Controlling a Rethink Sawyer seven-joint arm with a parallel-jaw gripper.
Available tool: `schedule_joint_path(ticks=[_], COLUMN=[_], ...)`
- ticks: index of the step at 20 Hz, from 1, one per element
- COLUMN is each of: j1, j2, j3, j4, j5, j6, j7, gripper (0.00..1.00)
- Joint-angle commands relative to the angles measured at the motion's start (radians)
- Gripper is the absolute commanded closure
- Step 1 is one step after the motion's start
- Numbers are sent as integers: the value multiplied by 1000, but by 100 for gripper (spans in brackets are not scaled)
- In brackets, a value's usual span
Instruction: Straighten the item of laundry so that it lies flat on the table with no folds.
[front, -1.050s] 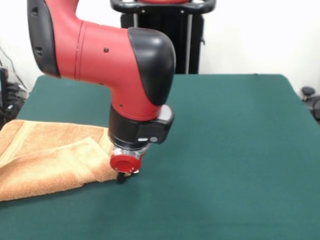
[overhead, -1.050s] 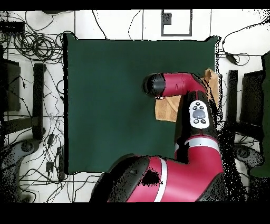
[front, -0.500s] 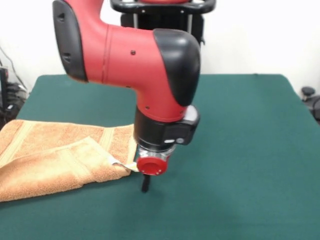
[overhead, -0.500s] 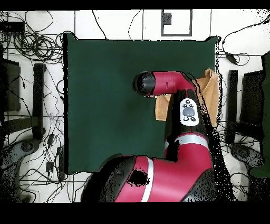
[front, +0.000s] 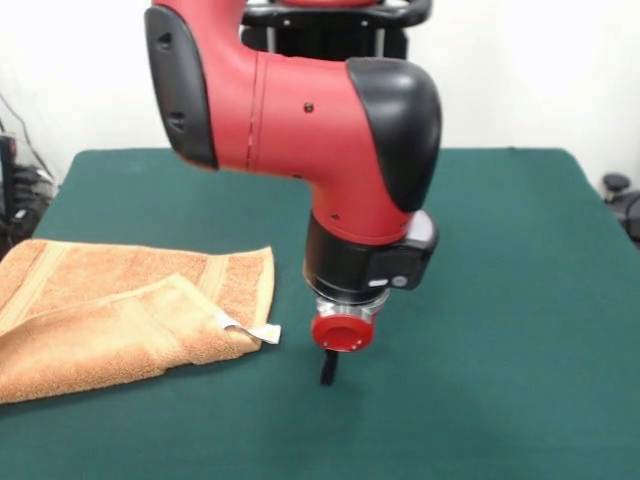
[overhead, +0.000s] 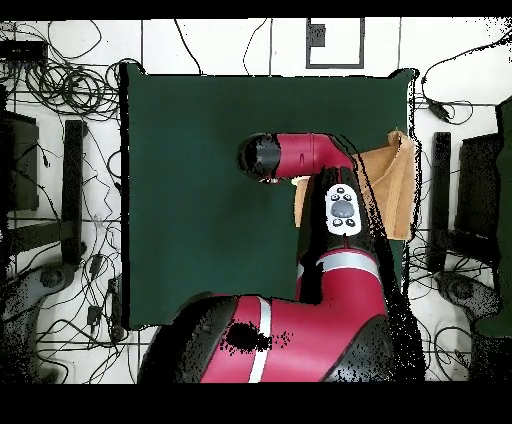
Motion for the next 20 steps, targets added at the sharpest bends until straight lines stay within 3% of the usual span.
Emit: schedule_joint_path(ticks=[1,6,13,16,20], j1=[57,32,10,7,29], j2=[22,-42,-44,-44,-8], j3=[-20,-48,-93,-93,-126], j4=[82,119,98,100,90], j5=[26,-5,-91,-106,-134], j6=[146,194,193,182,71], j7=[-19,-117,-212,-209,-97], gripper=[0,0,0,0,0])
